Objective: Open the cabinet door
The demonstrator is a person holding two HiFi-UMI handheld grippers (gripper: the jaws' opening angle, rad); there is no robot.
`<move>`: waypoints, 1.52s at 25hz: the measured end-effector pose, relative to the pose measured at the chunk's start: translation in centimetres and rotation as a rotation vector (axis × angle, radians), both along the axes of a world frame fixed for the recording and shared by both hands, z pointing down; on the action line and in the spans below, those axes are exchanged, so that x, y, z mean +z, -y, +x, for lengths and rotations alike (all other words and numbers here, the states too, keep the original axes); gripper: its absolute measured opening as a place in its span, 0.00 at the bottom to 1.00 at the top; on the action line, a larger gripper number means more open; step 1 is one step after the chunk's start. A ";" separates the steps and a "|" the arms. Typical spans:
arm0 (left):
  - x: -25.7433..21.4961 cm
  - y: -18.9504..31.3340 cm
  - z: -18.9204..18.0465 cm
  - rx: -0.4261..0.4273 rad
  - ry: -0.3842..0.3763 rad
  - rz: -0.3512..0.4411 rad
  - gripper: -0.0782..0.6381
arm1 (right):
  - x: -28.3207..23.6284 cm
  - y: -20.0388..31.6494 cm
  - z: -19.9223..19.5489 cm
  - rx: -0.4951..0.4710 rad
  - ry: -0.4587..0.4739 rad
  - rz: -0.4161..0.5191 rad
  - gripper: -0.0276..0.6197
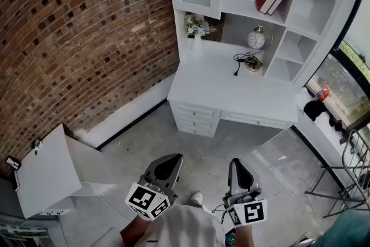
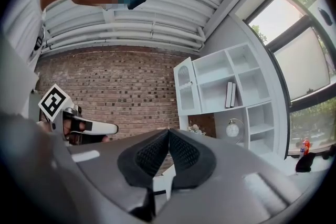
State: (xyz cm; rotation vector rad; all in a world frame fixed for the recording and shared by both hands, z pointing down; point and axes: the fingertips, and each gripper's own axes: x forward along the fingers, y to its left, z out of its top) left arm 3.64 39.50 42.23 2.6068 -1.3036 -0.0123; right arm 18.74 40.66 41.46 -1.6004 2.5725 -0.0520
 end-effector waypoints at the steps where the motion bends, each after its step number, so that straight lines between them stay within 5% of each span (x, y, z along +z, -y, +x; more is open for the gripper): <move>1: -0.2 -0.2 0.4 -0.004 0.002 0.004 0.12 | 0.0 0.0 0.5 0.000 0.006 0.003 0.04; 14: -0.3 1.7 -0.3 -0.021 -0.044 -0.009 0.12 | -0.6 3.1 -0.6 -0.040 0.015 0.008 0.04; 38: -1.6 22.1 -9.2 0.062 -0.102 0.000 0.12 | -3.1 22.0 -9.2 0.068 -0.028 0.006 0.04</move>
